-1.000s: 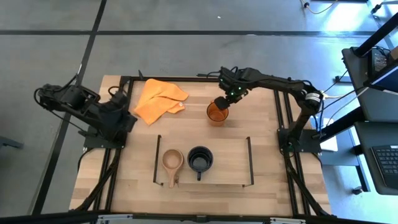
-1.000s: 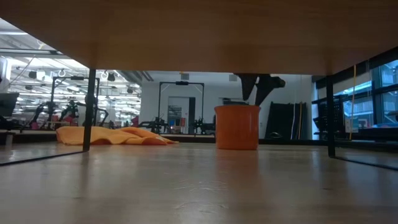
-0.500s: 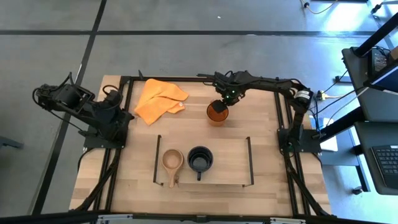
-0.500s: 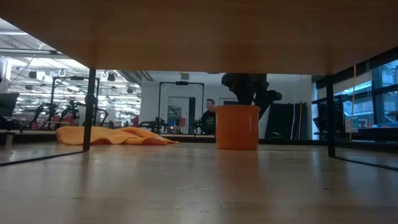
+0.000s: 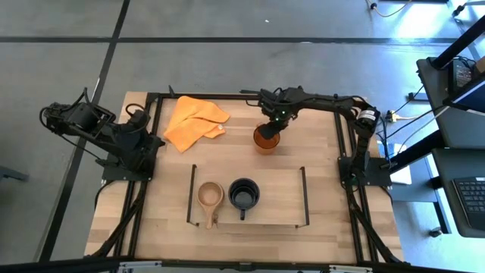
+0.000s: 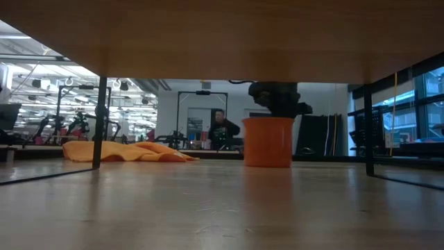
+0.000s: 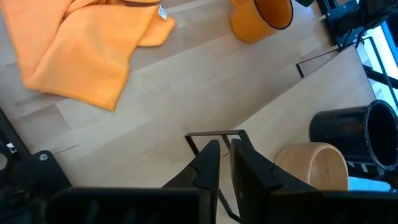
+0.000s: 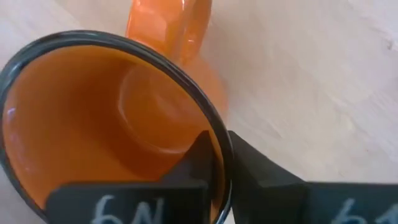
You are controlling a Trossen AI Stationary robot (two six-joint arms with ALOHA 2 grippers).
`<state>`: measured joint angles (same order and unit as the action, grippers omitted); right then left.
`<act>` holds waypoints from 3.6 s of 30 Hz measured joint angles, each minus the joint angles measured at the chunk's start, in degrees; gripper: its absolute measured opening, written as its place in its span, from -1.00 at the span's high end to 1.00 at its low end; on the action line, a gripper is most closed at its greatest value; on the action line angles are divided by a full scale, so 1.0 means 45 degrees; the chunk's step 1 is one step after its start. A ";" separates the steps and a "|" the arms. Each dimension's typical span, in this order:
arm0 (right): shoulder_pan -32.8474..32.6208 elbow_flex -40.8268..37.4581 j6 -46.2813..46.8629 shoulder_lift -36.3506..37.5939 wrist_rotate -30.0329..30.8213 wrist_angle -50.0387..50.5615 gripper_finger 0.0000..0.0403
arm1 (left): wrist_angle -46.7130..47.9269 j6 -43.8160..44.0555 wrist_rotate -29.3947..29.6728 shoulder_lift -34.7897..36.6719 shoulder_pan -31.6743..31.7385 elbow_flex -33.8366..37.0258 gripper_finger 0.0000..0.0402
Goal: Stack small to large cups/mugs on shelf
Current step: Put the orange mug on the shelf
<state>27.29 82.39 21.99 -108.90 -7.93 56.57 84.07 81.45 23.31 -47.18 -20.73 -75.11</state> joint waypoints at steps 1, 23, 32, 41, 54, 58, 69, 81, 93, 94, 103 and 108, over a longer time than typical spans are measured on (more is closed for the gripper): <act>0.0000 0.0044 -0.0093 0.0004 -0.0100 0.0160 0.88 | 0.0000 0.0090 0.0000 0.0000 0.0000 0.0000 0.84; 0.0776 0.7599 -0.4451 0.1360 -0.0601 0.7487 0.87 | 0.0005 -0.0297 0.0176 -0.0024 0.0000 0.0005 0.84; -0.0027 0.7530 -0.5332 0.2826 -0.2082 0.7492 0.84 | 0.0019 -0.0577 0.0380 -0.0024 0.0000 0.0010 0.84; -0.1868 0.7409 -0.4431 0.3946 -0.2321 0.7460 0.87 | 0.0073 -0.0587 0.0416 -0.0024 -0.0002 0.0010 0.84; -0.5460 0.5085 0.0690 0.4388 -0.1142 0.7419 0.87 | 0.0073 -0.0577 0.0704 -0.0024 -0.0004 0.0010 0.84; -0.6040 0.3621 0.2344 0.4815 -0.1018 0.7451 0.86 | 0.0068 -0.0577 0.0709 -0.0024 0.0000 0.0010 0.84; -0.5964 0.3381 0.3336 0.4993 0.0819 0.6237 0.87 | 0.0069 -0.0898 0.0709 -0.0024 -0.0005 0.0010 0.84; -0.1362 0.2476 0.1484 0.4983 0.1972 0.5340 0.87 | 0.0068 -0.0908 0.0709 -0.0024 -0.0003 0.0010 0.84; 0.1919 -0.1474 -0.0188 0.4959 -0.2049 0.2130 0.87 | 0.0068 -0.0908 0.0709 -0.0024 -0.0002 0.0010 0.84; 0.1950 -0.1559 -0.0188 0.4959 -0.1544 0.2088 0.87 | 0.0068 -0.0908 0.0709 -0.0023 -0.0002 0.0010 0.84; 0.2585 -0.2569 0.0023 0.4963 0.0231 0.1709 0.87 | 0.0150 -0.0900 0.0910 -0.0024 0.0000 0.0010 0.84; 0.3033 -0.3770 0.0095 0.4963 -0.0970 0.0835 0.86 | 0.0214 -0.0888 0.0952 -0.0024 -0.0004 0.0010 0.84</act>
<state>40.94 65.43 22.42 -86.56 -12.30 60.32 85.03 77.45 27.59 -47.29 -20.75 -75.07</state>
